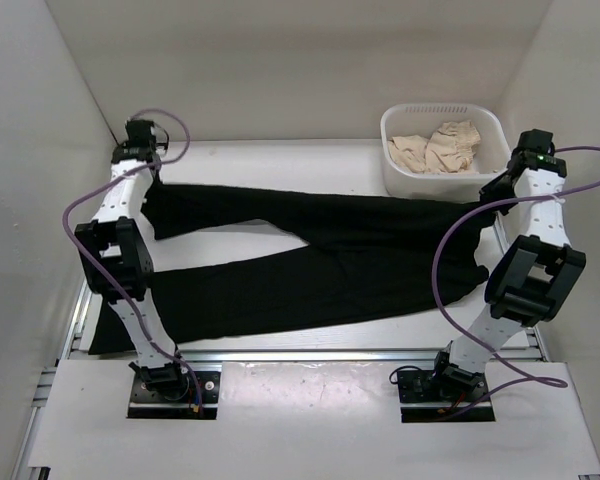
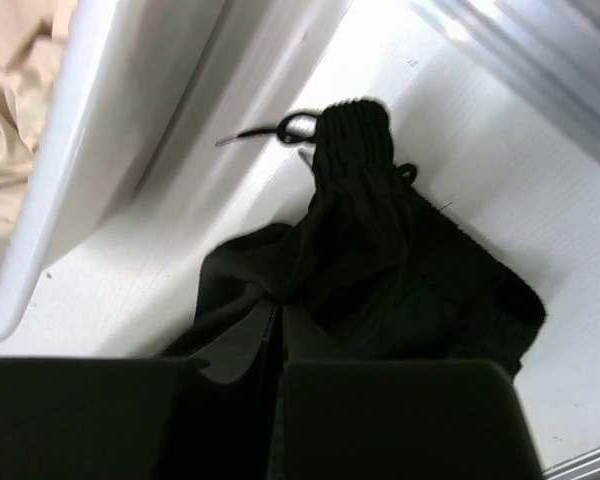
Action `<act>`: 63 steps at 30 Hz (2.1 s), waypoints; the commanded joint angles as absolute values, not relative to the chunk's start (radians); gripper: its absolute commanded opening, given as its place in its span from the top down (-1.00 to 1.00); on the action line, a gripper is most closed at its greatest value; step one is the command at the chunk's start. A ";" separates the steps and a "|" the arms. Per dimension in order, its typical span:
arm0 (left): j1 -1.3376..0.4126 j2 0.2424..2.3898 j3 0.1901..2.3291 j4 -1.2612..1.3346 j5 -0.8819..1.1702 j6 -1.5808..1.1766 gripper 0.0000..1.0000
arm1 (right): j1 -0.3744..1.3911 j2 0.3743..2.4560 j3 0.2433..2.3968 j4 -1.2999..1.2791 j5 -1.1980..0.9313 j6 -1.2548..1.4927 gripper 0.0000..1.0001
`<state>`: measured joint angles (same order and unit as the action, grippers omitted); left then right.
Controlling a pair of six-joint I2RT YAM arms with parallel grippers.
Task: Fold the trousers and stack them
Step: Flatten the trousers out, then fold the trousers
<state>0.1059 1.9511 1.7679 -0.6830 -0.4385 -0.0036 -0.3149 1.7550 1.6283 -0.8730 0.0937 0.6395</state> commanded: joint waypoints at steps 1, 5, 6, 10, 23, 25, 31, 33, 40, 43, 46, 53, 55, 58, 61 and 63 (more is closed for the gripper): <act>0.089 1.830 1.567 -0.701 -0.454 0.000 0.72 | -0.266 1.732 1.597 -0.833 0.078 0.614 1.00; 0.074 1.691 1.295 -0.701 -0.498 0.000 0.72 | -0.245 1.732 1.562 -0.842 0.091 0.614 1.00; 0.074 1.666 1.228 -0.710 -0.509 0.000 0.72 | -0.245 1.732 1.562 -0.842 0.103 0.614 1.00; 0.074 1.530 1.120 -0.859 -0.425 0.000 0.72 | -0.245 1.741 1.562 -0.851 0.141 0.614 1.00; 0.250 1.868 1.686 -1.065 -0.124 0.000 -0.97 | -0.236 1.793 1.583 -0.842 0.143 0.614 1.00; 0.236 1.978 1.712 -1.074 -0.159 0.000 -0.94 | -0.236 1.802 1.583 -0.842 0.143 0.614 1.00; 0.207 2.077 1.642 -1.112 -0.170 0.000 -0.93 | -0.236 1.813 1.583 -0.853 0.163 0.604 1.00; 0.207 2.091 1.589 -1.092 -0.213 0.000 -0.93 | -0.236 1.813 1.583 -0.853 0.163 0.604 1.00; 0.216 2.134 1.549 -1.140 -0.140 0.000 0.09 | -0.236 1.842 1.630 -0.862 0.163 0.604 1.00; 0.230 2.145 1.612 -1.140 -0.129 0.000 0.72 | -0.236 1.865 1.670 -0.862 0.141 0.615 1.00; 0.250 2.154 1.759 -1.118 -0.198 0.000 0.72 | -0.236 1.875 1.707 -0.884 0.141 0.615 1.00; 0.250 2.031 1.953 -1.028 -0.271 0.000 0.72 | -0.236 1.842 1.710 -0.894 0.132 0.606 1.00; 0.250 2.003 1.962 -1.005 -0.293 0.000 0.72 | -0.236 1.832 1.680 -0.873 0.111 0.615 1.00; 0.250 1.939 1.931 -0.918 -0.323 0.000 0.72 | -0.236 1.821 1.669 -0.848 0.049 0.615 1.00; 0.271 1.838 1.884 -0.857 -0.347 0.000 0.72 | -0.236 1.803 1.681 -0.862 0.031 0.600 1.00; 0.281 1.768 1.745 -0.857 -0.388 0.000 0.72 | -0.236 1.778 1.681 -0.900 0.002 0.575 1.00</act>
<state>0.2546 1.8999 1.8484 -0.8982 -0.2962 0.0006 -0.2340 1.8664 1.6772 -0.8791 0.0498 0.6155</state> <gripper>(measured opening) 0.143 0.003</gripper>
